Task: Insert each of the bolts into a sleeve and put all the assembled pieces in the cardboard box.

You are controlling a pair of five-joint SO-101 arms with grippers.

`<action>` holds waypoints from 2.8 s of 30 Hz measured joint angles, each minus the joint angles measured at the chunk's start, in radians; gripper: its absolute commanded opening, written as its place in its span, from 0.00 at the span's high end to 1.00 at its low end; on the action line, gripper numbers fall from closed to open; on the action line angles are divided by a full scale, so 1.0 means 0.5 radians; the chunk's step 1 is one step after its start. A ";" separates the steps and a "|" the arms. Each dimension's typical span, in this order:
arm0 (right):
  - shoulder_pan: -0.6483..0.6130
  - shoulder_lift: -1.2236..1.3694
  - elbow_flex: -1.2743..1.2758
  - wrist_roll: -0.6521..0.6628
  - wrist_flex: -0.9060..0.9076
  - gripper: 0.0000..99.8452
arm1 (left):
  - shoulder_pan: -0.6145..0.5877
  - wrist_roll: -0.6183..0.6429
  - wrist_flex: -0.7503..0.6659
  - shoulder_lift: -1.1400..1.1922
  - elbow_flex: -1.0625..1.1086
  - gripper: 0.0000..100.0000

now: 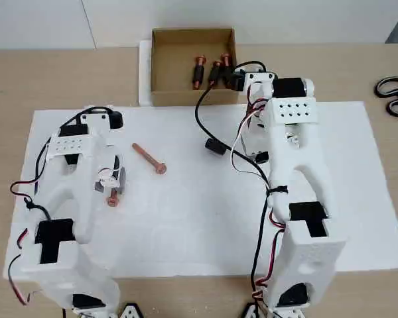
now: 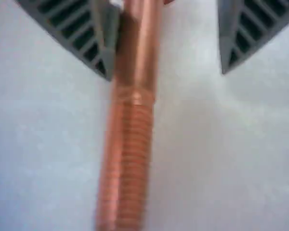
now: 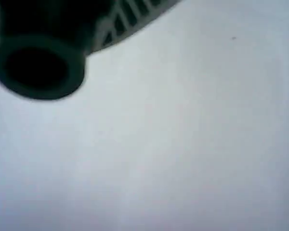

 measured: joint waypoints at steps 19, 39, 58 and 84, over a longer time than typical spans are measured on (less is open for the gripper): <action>0.000 0.000 0.000 0.000 0.000 1.00 | 0.242 -0.092 0.233 0.006 -0.147 1.00; 0.000 0.000 0.000 0.000 0.000 1.00 | 0.252 -1.758 0.721 0.006 -1.028 1.00; 0.000 0.000 0.006 0.000 0.000 1.00 | 0.252 -2.608 0.295 0.009 -0.522 0.97; 0.000 0.000 0.006 0.000 0.000 1.00 | 0.249 -2.084 0.374 0.077 -1.065 0.93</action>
